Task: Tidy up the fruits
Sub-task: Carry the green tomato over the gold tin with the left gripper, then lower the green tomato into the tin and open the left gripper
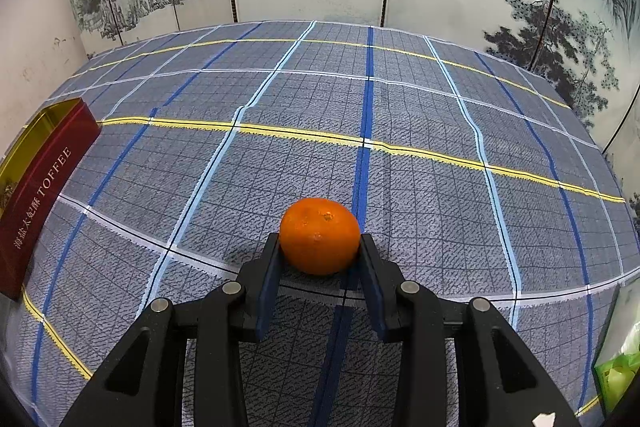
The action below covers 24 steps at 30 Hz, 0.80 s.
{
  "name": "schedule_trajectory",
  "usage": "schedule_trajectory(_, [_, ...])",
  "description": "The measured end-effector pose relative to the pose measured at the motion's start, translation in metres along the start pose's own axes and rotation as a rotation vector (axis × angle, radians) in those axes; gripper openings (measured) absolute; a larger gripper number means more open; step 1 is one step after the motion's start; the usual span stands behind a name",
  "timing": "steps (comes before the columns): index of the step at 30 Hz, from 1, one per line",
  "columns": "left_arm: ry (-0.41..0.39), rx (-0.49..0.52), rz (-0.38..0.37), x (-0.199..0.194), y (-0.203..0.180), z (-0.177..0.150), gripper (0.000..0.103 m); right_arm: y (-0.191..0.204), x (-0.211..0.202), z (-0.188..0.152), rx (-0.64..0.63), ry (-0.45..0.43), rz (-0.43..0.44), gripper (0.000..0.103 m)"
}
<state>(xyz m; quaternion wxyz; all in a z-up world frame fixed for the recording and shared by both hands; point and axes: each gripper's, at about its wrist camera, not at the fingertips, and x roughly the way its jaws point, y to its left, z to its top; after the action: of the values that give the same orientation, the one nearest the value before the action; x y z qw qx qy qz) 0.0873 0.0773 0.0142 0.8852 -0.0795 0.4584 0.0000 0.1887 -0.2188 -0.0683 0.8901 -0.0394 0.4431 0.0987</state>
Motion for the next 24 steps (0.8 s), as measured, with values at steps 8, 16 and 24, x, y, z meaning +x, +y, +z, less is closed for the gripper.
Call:
schedule_trajectory(8, [-0.003, -0.090, 0.077, -0.006, 0.066, -0.001, 0.037, 0.001, 0.000, 0.000, 0.000, 0.000, 0.000, 0.036])
schedule_trajectory(16, [0.024, -0.115, 0.084, 0.002, 0.088, -0.009, 0.037, 0.001, 0.000, 0.000, -0.001, 0.000, -0.001, 0.035])
schedule_trajectory(24, [0.056, -0.103, 0.072, 0.015, 0.085, -0.017, 0.037, 0.000, 0.000, 0.000, -0.001, 0.000, -0.002, 0.035])
